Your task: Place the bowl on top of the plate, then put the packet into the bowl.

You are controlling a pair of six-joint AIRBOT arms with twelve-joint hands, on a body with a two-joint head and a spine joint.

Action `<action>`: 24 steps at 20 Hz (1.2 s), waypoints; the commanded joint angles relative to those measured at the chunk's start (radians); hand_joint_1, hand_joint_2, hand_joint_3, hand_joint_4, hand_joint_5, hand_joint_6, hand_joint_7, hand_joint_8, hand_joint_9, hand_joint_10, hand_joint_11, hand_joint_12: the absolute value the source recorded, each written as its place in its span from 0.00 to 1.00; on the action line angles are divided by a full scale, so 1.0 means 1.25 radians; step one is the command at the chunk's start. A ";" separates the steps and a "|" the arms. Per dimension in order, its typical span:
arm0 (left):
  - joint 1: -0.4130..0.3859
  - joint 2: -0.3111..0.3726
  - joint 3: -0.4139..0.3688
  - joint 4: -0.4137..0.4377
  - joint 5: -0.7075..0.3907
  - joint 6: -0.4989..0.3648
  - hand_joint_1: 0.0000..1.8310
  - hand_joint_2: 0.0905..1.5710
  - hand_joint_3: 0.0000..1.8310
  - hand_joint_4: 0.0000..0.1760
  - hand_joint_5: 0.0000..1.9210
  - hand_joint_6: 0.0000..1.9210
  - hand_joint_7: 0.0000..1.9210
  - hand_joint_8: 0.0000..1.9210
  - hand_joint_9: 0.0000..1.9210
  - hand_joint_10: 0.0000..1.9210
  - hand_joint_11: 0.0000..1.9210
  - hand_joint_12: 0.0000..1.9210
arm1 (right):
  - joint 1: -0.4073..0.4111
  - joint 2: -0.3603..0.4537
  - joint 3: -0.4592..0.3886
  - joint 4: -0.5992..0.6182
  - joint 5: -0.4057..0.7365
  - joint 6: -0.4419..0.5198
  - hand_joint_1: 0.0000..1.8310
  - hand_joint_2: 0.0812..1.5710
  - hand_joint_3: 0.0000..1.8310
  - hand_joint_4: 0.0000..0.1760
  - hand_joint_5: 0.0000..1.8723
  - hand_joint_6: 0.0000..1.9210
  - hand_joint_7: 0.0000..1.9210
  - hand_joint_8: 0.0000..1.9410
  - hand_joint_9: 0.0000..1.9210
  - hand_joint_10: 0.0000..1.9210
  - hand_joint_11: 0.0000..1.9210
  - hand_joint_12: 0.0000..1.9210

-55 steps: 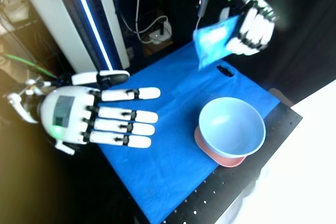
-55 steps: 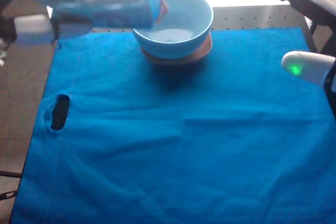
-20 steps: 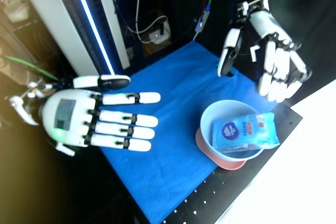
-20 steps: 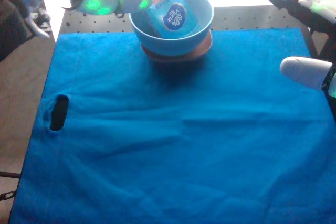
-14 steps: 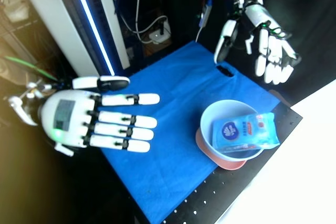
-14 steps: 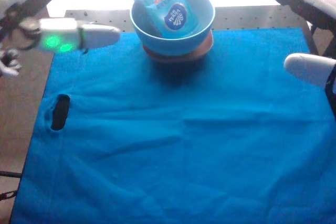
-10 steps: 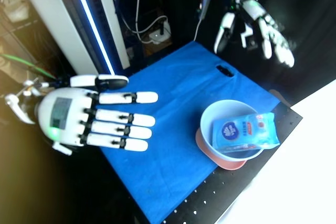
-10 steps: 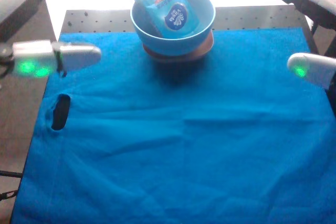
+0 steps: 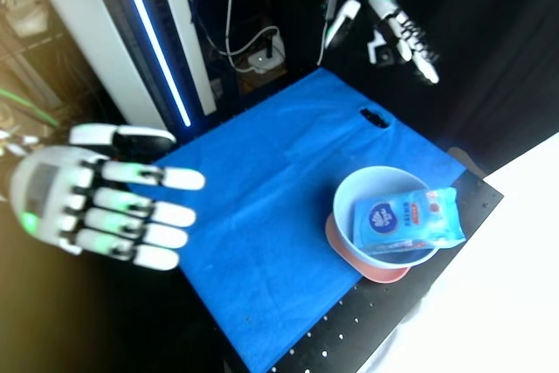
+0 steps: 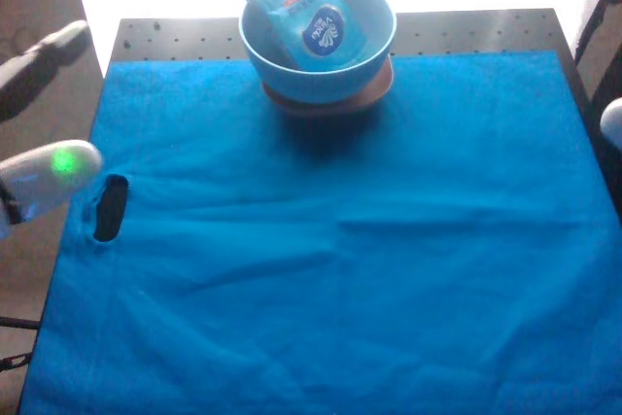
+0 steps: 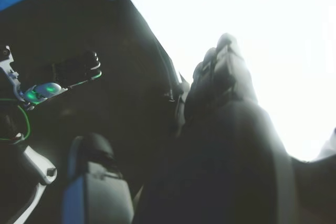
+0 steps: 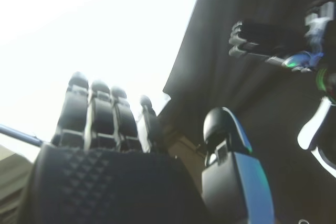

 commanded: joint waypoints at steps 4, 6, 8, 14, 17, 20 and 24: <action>0.009 0.007 -0.011 -0.013 -0.188 -0.003 0.03 0.60 0.00 0.92 0.00 0.00 0.00 0.00 0.00 0.00 0.00 0.00 | -0.031 0.005 -0.014 0.044 0.125 0.006 0.04 0.75 0.00 0.79 0.00 0.00 0.00 0.00 0.00 0.00 0.00 0.00; 0.009 0.006 -0.011 -0.015 -0.190 -0.003 0.04 0.66 0.01 1.00 0.00 0.00 0.00 0.00 0.00 0.00 0.00 0.00 | -0.063 0.012 -0.027 0.069 0.157 0.006 0.04 0.75 0.00 0.70 0.00 0.00 0.00 0.00 0.00 0.00 0.00 0.00; 0.009 0.006 -0.012 -0.017 -0.194 -0.003 0.05 0.67 0.01 1.00 0.00 0.00 0.00 0.00 0.00 0.00 0.00 0.00 | -0.069 0.015 -0.031 0.073 0.162 0.006 0.05 0.74 0.00 0.86 0.00 0.00 0.00 0.00 0.00 0.00 0.00 0.00; 0.010 0.001 -0.014 -0.021 -0.206 -0.003 0.08 0.66 0.00 1.00 0.00 0.00 0.00 0.00 0.00 0.00 0.00 0.00 | -0.069 0.015 -0.032 0.075 0.166 0.006 0.07 0.75 0.00 0.92 0.00 0.00 0.00 0.00 0.00 0.00 0.00 0.00; 0.010 -0.001 -0.015 -0.023 -0.207 -0.004 0.09 0.66 0.00 1.00 0.00 0.00 0.00 0.00 0.00 0.00 0.00 0.00 | -0.068 0.014 -0.031 0.079 0.176 0.006 0.07 0.73 0.00 0.86 0.00 0.00 0.00 0.00 0.00 0.00 0.00 0.00; -0.015 -0.012 -0.004 -0.028 -0.207 -0.006 0.08 0.68 0.01 1.00 0.00 0.00 0.00 0.00 0.00 0.00 0.00 0.00 | -0.068 0.014 -0.025 0.092 0.221 0.006 0.05 0.72 0.00 0.95 0.00 0.00 0.00 0.00 0.00 0.00 0.00 0.00; -0.121 -0.047 0.055 0.000 -0.207 -0.043 0.25 0.63 0.00 1.00 0.00 0.00 0.00 0.00 0.00 0.00 0.00 0.00 | -0.050 -0.004 0.002 0.117 0.292 0.006 0.20 0.69 0.00 1.00 0.00 0.00 0.00 0.00 0.00 0.00 0.00 0.00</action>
